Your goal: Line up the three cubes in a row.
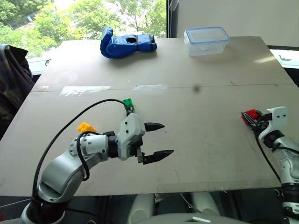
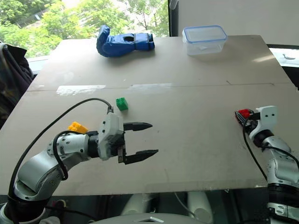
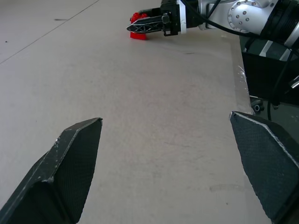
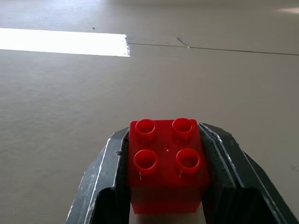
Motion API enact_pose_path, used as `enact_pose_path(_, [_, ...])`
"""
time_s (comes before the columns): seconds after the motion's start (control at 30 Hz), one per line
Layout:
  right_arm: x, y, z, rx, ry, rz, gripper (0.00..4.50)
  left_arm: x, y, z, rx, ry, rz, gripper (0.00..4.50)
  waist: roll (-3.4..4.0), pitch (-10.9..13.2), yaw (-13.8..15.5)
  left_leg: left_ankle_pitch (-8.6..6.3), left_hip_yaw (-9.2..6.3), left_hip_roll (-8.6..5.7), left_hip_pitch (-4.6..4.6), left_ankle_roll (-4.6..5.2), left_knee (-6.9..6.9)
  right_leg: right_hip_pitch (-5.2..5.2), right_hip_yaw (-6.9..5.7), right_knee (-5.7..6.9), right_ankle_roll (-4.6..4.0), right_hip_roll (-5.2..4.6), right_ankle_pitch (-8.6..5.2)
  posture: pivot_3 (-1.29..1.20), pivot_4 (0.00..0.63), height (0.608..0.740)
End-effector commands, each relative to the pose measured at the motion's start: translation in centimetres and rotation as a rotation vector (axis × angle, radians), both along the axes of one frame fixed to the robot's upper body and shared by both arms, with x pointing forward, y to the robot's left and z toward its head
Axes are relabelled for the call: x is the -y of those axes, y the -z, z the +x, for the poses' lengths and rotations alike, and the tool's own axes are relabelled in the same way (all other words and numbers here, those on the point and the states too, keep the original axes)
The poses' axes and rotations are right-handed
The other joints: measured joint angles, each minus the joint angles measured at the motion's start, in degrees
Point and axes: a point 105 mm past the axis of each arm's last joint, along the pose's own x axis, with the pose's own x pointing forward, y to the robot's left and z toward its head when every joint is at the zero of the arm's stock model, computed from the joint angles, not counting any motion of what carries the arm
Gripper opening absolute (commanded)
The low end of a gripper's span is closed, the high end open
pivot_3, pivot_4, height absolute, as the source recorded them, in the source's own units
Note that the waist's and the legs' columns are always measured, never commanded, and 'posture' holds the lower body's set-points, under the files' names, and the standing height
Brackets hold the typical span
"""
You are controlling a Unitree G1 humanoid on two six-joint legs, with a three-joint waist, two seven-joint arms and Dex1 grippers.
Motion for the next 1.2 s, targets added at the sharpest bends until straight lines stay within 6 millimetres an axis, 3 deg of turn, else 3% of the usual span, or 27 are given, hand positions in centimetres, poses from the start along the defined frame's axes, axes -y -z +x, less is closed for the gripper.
enact_pose_path(0.03, [-3.7,-1.4,-1.1,0.047,0.03,-0.03,1.38,-0.3,-0.7,0.1,0.048,0.003,0.015,4.5,0.01,0.0,0.1,0.01,-0.05,0.0,0.0,-0.02,0.0,-0.01,-0.01,0.02,0.0,0.01,0.0,0.0,0.15,0.74])
enact_pose_path(0.17, [-6.1,-0.6,-1.9,0.041,0.117,0.005,1.38,0.0,-1.0,0.2,0.05,0.012,0.01,4.5,-0.03,-0.01,0.34,0.03,-0.05,-0.1,-0.02,-0.05,0.07,0.0,-0.03,0.05,0.01,-0.03,0.0,0.0,0.15,0.74])
enact_pose_path(0.6, [-8.5,-0.6,-1.6,0.04,0.066,0.051,1.38,0.2,-1.4,0.8,0.045,0.022,0.034,4.5,-0.03,0.0,-0.14,0.07,-0.01,-0.08,0.1,-0.12,0.07,-0.02,0.03,0.25,0.0,0.08,-0.01,0.0,0.15,0.74])
enact_pose_path(0.67, [-8.5,-0.6,-1.6,0.039,0.061,0.049,2.45,0.1,-1.3,0.8,0.043,0.019,0.033,4.5,-0.03,0.0,-0.13,0.03,-0.01,-0.08,0.1,-0.05,0.07,-0.02,0.03,0.25,0.0,0.08,-0.01,0.0,0.15,0.74])
enact_pose_path(0.83, [-7.9,-0.6,-1.4,0.039,0.059,0.039,4.42,-0.1,-1.2,1.0,0.05,0.006,0.047,4.5,-0.03,0.0,-0.13,0.02,-0.02,-0.08,0.11,-0.02,0.08,-0.02,0.03,0.27,0.0,0.08,-0.01,0.0,0.15,0.74])
enact_pose_path(1.2, [-7.9,-0.5,-1.3,0.038,0.029,0.006,4.42,-0.5,-0.3,0.7,0.042,-0.016,0.065,4.5,-0.04,0.0,-0.08,0.01,-0.02,-0.08,0.11,0.0,0.08,-0.02,0.04,0.28,0.0,0.08,-0.01,0.0,0.15,0.74])
